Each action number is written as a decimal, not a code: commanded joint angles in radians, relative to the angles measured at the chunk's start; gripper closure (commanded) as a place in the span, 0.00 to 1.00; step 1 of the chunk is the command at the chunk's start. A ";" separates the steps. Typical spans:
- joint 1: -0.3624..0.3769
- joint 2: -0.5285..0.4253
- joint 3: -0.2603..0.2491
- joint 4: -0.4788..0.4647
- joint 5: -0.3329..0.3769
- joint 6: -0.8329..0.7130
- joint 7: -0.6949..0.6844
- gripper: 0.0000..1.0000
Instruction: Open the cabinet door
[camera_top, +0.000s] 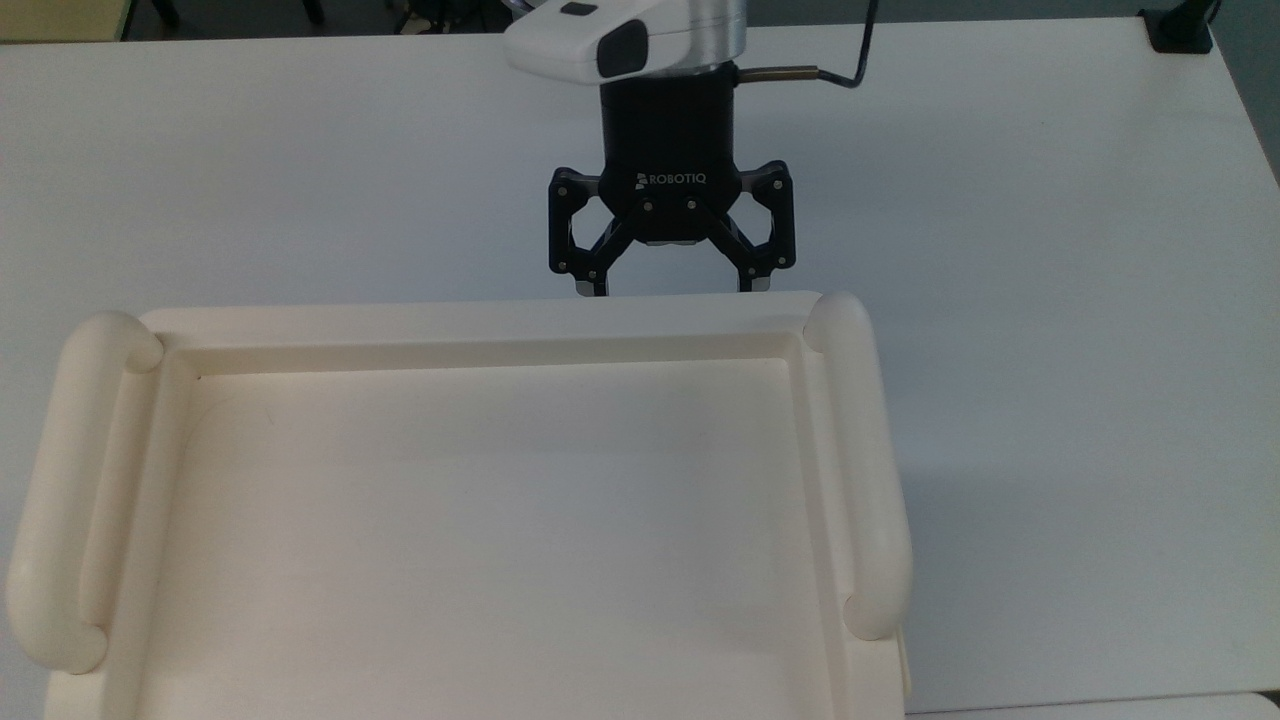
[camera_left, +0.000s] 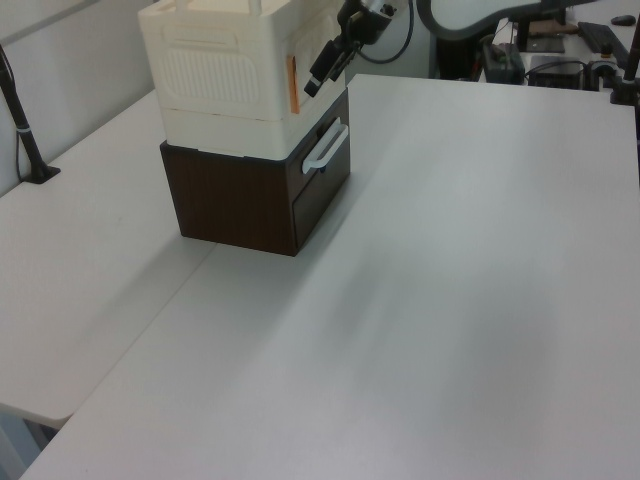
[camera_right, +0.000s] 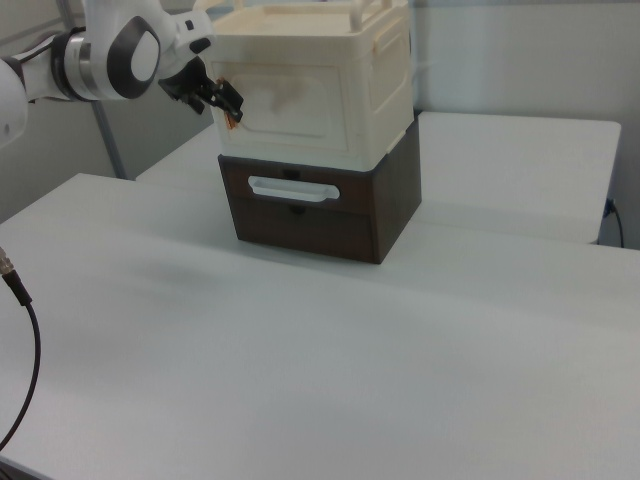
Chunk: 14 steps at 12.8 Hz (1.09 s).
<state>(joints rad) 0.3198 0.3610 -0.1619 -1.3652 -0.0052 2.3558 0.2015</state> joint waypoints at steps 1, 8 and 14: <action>0.022 0.032 -0.016 0.014 -0.139 0.078 0.131 0.14; 0.024 0.079 -0.016 0.055 -0.211 0.097 0.213 0.48; 0.045 0.079 -0.019 0.054 -0.265 0.097 0.213 0.92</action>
<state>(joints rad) 0.3493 0.4337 -0.1609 -1.3182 -0.2142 2.4412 0.3831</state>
